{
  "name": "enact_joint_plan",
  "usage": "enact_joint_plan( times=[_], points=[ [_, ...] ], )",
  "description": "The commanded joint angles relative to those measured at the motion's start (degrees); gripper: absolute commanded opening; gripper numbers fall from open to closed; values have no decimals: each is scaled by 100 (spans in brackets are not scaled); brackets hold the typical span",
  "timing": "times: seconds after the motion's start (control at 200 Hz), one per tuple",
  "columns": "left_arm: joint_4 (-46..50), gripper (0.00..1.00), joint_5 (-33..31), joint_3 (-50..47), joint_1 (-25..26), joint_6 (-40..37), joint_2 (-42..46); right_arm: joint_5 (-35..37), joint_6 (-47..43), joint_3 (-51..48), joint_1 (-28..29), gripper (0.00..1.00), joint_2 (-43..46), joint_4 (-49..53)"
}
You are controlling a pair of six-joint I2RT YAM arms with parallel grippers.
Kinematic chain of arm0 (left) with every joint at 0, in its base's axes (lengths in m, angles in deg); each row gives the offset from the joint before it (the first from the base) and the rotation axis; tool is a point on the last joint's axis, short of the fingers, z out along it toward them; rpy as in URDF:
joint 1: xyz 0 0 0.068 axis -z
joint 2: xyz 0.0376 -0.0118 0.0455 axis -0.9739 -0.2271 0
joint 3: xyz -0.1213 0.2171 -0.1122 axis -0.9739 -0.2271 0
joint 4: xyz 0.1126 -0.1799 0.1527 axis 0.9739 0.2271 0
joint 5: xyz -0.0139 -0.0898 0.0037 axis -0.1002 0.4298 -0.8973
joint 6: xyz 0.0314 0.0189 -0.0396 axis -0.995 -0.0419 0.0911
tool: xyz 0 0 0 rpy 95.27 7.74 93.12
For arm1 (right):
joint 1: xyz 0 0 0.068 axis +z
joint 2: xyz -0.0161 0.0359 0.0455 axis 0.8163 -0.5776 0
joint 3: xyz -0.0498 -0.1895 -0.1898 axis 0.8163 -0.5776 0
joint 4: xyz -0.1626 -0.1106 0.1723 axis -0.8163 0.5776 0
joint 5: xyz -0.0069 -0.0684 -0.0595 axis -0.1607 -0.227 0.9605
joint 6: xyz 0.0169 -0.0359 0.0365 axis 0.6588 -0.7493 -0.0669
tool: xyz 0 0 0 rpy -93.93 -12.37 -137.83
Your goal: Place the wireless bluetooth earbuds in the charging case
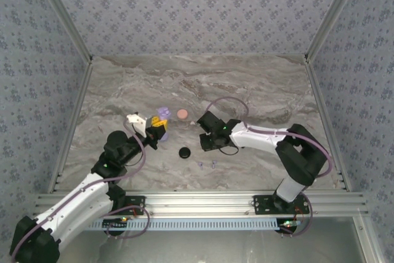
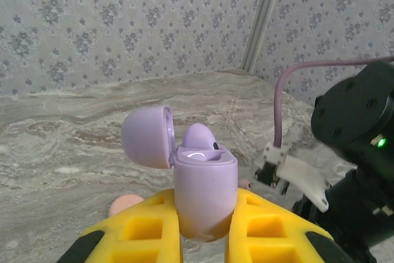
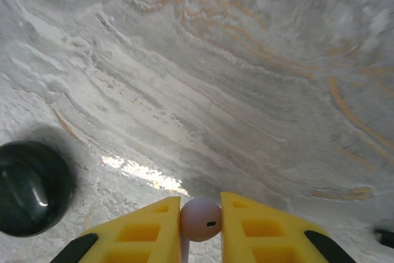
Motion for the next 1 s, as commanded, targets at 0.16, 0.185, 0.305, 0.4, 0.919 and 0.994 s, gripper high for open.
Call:
enact_joint_plan(
  times=[0.16,0.185,0.305,0.4,0.919,0.994],
  points=[
    [-881,0,721,129,10,243,-441,409,-405,-267,-229,22,1722,-302],
    [-938,0,745,161,34,265,-505,445,-461,-276,-237,23,1924,-402],
    [-1098,0,801,420,242,275,-867,532,-834,-307,-230,23,2775,-977],
    [-1272,0,788,698,522,292,-1213,558,-1106,-374,-200,22,3327,-1578],
    [-2561,0,371,1723,1630,337,-2719,507,-1946,-759,197,23,4009,-3608],
    [-2626,0,315,1749,1662,361,-2763,569,-1970,-812,215,23,4019,-3579]
  ],
)
